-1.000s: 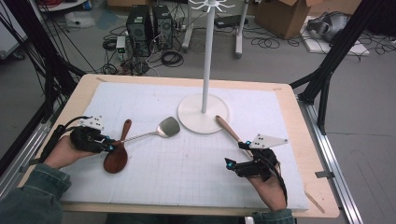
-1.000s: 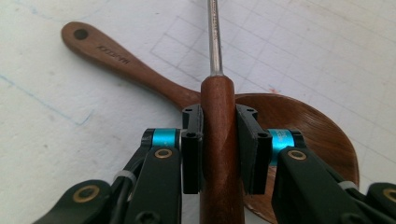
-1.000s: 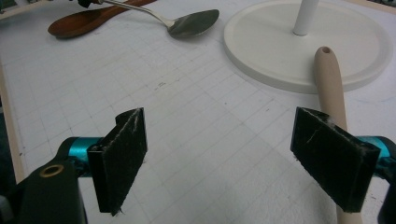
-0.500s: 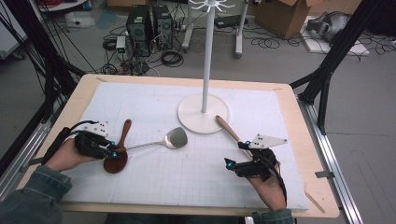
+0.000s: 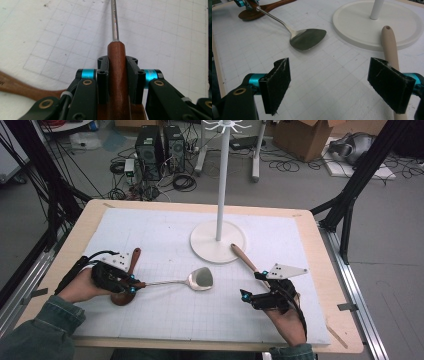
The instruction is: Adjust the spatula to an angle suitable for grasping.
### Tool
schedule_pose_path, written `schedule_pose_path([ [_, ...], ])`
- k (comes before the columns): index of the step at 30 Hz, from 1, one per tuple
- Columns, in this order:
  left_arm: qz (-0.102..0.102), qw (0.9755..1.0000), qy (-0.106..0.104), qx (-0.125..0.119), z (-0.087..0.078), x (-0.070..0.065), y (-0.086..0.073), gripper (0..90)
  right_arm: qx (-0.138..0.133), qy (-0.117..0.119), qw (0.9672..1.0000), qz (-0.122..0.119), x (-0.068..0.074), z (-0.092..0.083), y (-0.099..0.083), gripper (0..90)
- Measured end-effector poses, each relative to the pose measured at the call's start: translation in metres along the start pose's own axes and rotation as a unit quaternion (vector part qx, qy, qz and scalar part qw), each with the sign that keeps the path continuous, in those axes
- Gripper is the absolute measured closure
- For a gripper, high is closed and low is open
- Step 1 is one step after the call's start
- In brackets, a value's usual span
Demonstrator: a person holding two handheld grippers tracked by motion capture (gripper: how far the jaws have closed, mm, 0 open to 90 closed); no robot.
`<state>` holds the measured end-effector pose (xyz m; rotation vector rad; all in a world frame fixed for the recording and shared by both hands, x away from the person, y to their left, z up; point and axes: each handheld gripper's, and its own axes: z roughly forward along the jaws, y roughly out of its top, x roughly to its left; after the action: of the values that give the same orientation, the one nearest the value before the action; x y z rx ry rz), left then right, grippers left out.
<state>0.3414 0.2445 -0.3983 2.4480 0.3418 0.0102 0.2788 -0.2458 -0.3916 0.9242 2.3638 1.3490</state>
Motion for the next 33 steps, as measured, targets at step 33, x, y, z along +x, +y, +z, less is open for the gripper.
schedule_pose_path([
  [33, 0.006, 0.9999, 0.0, -0.014, -0.002, 0.001, -0.001, 64.8, 0.003, 0.005, 1.0, -0.002, 0.002, 0.002, 0.0, 17.7],
])
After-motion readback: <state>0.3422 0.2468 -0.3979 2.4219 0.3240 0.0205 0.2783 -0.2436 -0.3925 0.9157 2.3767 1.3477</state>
